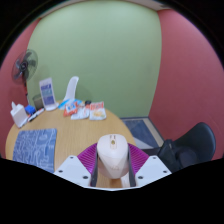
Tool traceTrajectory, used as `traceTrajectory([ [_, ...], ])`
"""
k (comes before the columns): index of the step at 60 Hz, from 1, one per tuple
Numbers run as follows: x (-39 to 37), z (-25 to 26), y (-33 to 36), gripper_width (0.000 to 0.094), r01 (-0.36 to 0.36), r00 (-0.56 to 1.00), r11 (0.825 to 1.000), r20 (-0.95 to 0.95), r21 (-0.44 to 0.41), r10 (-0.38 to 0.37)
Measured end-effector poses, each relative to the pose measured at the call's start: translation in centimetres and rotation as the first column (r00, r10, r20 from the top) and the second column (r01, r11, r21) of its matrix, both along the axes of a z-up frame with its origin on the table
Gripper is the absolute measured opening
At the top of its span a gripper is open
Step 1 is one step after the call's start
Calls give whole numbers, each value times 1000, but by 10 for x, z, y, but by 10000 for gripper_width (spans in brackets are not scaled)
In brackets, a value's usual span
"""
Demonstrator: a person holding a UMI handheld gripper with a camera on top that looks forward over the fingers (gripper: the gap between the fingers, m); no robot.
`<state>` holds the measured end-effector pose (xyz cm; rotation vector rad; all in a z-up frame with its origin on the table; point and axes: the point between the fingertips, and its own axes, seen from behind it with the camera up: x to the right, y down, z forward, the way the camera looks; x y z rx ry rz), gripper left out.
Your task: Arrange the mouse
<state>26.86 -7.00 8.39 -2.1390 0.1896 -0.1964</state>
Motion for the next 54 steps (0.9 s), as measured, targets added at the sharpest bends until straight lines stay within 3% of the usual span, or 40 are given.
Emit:
traceTrajectory([
  [9, -26, 129, 41, 426, 35, 999, 978, -1, 204, -36],
  [13, -73, 176, 58, 426, -15, 1000, 957, -7, 290, 18],
  [18, -155, 194, 70, 425, -98, 994, 938, -20, 332, 111],
  [22, -220, 170, 81, 422, -170, 978, 939, -64, 299, 198],
  [28, -301, 81, 78, 423, -245, 960, 954, -93, 173, 264],
  [34, -344, -19, 69, 423, -277, 950, 960, -140, 39, 279],
  [40, -354, -67, 61, 428, -260, 957, 964, -146, -56, 249],
  [50, -356, -88, 56, 540, -240, 966, 967, -115, -87, 230],
  [54, -358, -81, 50, 717, -240, 967, 965, -108, -102, 229],
])
